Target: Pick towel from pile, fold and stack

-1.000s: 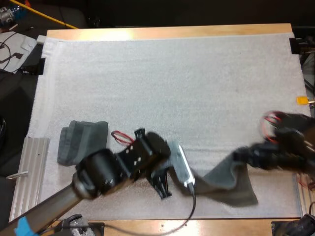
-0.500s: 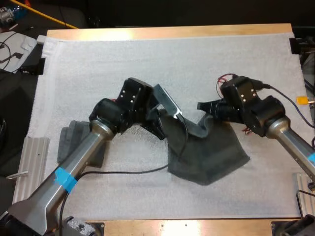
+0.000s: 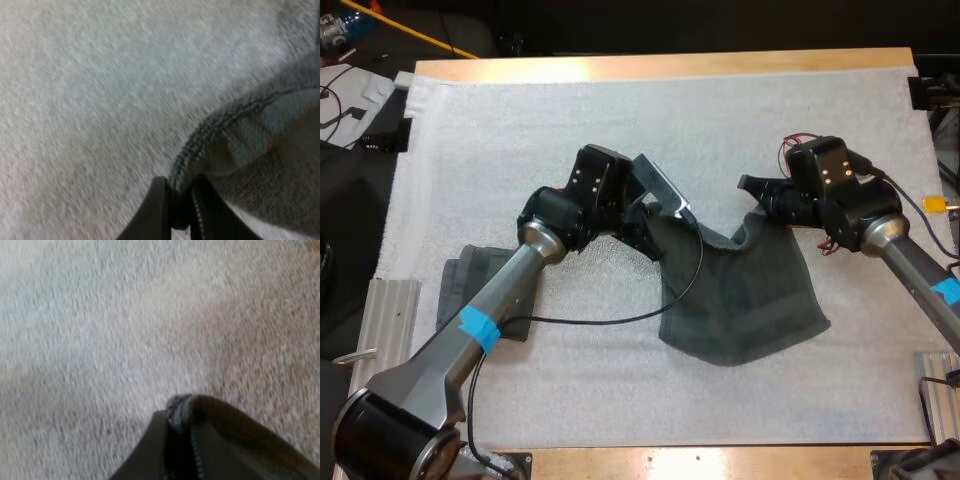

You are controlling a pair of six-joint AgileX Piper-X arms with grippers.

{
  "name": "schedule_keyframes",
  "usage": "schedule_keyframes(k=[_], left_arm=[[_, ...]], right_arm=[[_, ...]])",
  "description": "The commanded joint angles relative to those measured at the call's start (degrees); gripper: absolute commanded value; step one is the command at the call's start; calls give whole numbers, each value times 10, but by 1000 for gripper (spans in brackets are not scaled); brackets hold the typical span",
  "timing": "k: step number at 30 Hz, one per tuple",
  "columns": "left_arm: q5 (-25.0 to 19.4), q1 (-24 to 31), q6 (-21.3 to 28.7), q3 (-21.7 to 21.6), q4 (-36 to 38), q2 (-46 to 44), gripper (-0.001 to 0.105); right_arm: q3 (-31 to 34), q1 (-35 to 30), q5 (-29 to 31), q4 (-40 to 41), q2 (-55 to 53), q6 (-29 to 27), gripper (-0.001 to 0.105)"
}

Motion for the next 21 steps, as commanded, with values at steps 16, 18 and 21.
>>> schedule_keyframes(k=[16,18,21], left_arm=[[-37,13,-28,-2,-105,24,0],[-39,15,-33,-2,-113,26,0],[-39,18,-43,-2,-120,27,3]], right_arm=[[-2,-25,18,-134,26,73,0],[0,-28,15,-150,28,77,0],[-1,-31,2,-175,32,90,6]])
